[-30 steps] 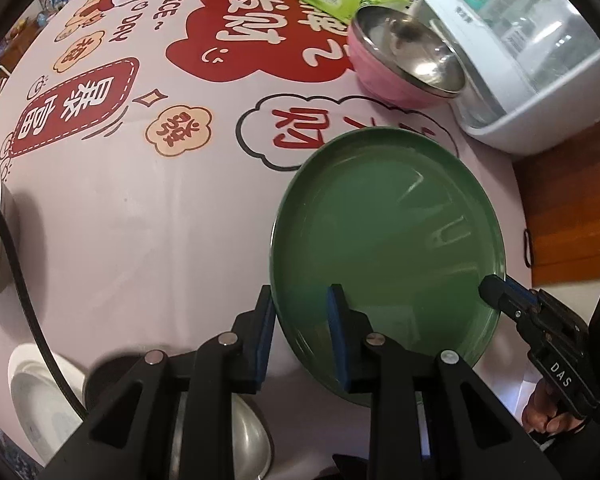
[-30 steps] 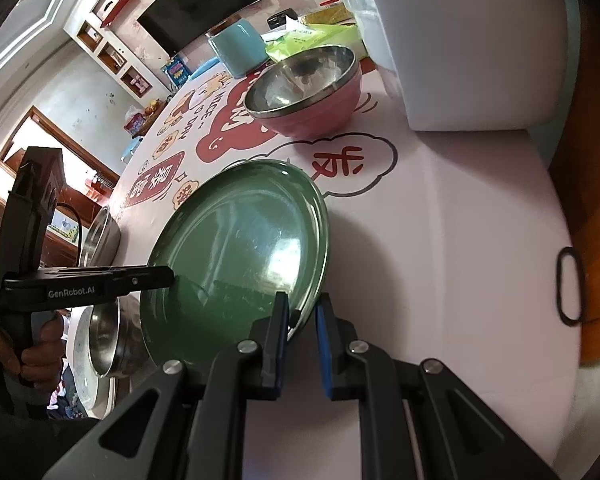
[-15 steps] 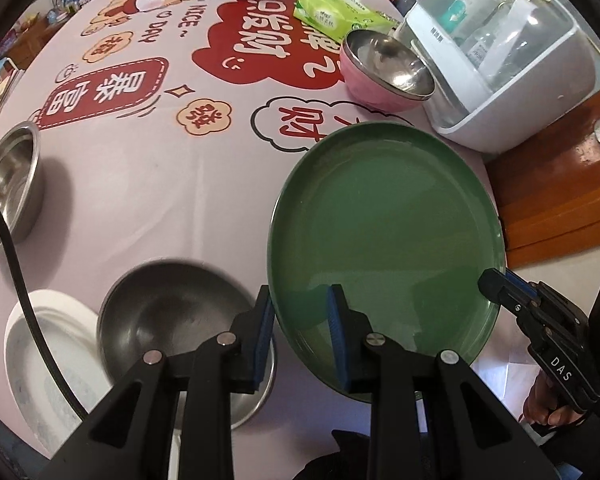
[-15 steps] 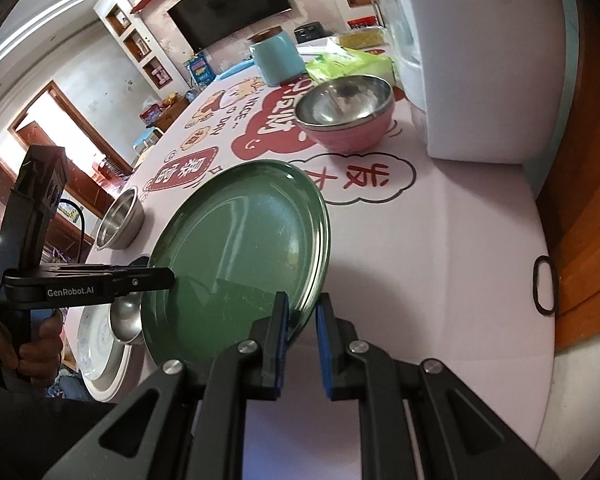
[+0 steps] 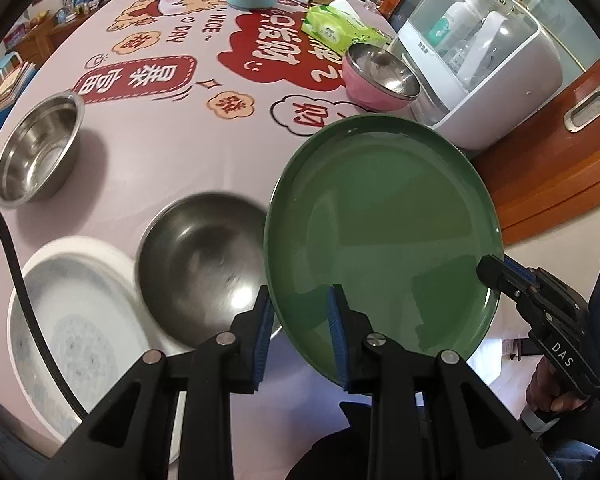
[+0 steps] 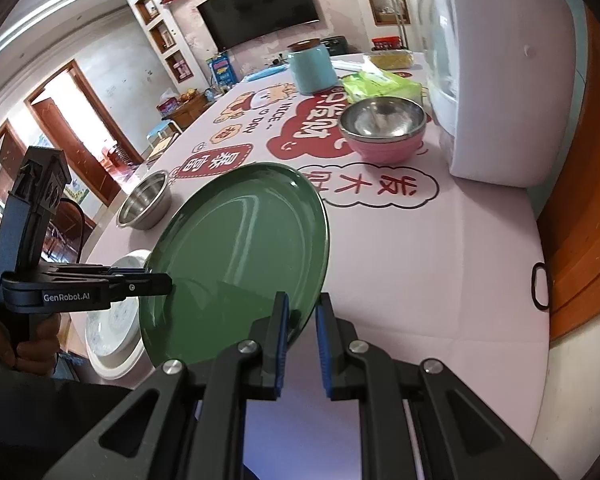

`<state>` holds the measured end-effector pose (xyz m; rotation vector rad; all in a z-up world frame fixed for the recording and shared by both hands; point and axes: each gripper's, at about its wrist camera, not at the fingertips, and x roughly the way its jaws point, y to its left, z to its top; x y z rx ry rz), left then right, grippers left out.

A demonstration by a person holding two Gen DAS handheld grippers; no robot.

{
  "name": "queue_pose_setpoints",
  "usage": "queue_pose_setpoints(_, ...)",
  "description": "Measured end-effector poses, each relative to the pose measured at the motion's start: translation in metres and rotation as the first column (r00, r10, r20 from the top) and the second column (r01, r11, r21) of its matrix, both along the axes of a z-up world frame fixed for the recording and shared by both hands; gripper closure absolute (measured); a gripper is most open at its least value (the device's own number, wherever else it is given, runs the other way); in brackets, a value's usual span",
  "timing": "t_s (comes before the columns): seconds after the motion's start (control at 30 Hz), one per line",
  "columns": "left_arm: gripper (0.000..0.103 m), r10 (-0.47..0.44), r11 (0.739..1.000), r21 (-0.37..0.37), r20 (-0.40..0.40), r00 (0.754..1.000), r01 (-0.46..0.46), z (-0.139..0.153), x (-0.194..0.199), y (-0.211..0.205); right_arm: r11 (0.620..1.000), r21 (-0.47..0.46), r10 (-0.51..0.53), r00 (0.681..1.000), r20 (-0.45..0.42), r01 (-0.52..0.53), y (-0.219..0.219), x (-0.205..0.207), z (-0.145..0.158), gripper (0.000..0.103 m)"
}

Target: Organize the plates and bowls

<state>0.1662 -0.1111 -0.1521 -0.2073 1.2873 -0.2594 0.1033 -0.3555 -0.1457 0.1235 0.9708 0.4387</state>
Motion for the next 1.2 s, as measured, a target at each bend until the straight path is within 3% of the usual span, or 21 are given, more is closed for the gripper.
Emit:
queue_pose_setpoints(0.67, 0.078, 0.076, 0.997, 0.016, 0.023, 0.997, -0.077, 0.012, -0.068, 0.078, 0.987, -0.065, 0.150, 0.987, 0.056, -0.146, 0.084, -0.051, 0.013, 0.089)
queue_pose_setpoints(1.2, 0.076, 0.138, 0.990, 0.032, -0.007, 0.990, -0.138, 0.001, -0.101, 0.160, 0.959, -0.134, 0.256, 0.967, 0.021, -0.251, 0.175, -0.074, 0.008, 0.087)
